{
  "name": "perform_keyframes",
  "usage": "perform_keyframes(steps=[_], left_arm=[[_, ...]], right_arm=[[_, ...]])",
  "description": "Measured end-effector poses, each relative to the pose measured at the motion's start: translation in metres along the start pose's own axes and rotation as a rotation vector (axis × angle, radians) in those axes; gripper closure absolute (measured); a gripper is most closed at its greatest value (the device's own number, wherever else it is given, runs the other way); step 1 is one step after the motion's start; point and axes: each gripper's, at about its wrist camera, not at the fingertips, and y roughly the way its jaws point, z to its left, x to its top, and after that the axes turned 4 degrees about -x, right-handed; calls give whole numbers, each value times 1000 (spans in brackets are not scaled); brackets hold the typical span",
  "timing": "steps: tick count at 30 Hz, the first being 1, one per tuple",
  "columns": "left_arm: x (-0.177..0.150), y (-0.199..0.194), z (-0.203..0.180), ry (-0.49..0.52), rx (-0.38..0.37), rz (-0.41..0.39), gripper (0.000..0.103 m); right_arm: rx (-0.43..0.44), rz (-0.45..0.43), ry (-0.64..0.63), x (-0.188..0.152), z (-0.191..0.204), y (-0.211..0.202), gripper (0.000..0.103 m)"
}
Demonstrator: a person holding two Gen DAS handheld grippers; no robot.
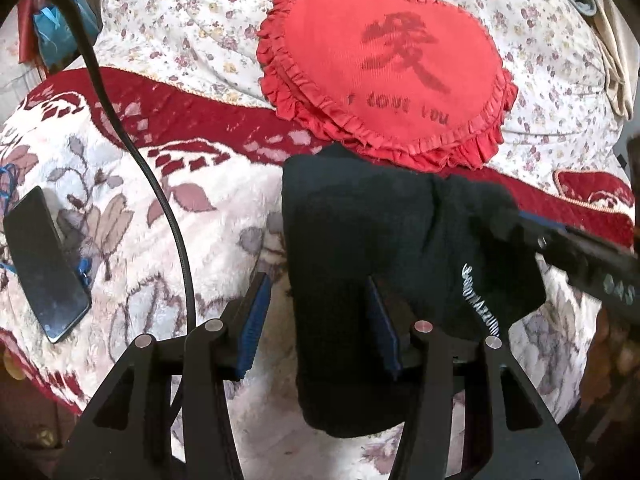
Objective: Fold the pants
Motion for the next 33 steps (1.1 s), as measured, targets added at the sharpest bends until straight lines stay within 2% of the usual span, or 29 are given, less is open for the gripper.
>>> perform_keyframes(steps=[2, 4, 5, 7, 9, 13, 14, 16, 18, 21, 24, 27, 30, 33], left_arm=[[-3, 1, 0, 3, 5, -3, 53], [-3, 3, 1, 0, 6, -5, 49], [-3, 3, 0, 0, 4, -5, 47], [-3, 6, 0, 0, -4, 0, 47], [-4, 7, 0, -3, -11, 2, 47], [-5, 9, 1, -18, -19, 2, 47], [-5, 9, 2, -22, -21, 2, 46], [-6, 10, 4, -28, -17, -2, 41], [-5, 12, 6, -35, -15, -3, 37], [-3, 18, 9, -56, -34, 2, 36], [-2, 22, 9, -58, -26, -4, 34], [-3, 19, 10, -64, -24, -4, 34], [-7, 12, 9, -58, -16, -11, 34], [-13, 6, 9, -56, -9, -30, 34]], right_arm=[[-47, -2, -17, 2, 1, -2, 69], [-86, -27, -8, 3, -1, -10, 68], [-114, -49, 5, 5, -4, -17, 66], [-155, -90, 19, 8, -8, -30, 55], [-118, -121, 7, 11, -6, -39, 54], [-14, -77, -85, 13, 17, -26, 54], [-13, -61, -108, 12, 23, -18, 56], [-42, -18, -138, 9, 27, 2, 67], [-65, 32, -128, 5, 22, 23, 68], [-76, 57, -83, 3, 8, 47, 68], [-68, 61, -76, 6, 8, 43, 68], [-60, 48, -108, 2, 17, 20, 68], [-44, 47, -139, -11, 26, 1, 67], [-58, 90, -169, -38, 32, -1, 65]])
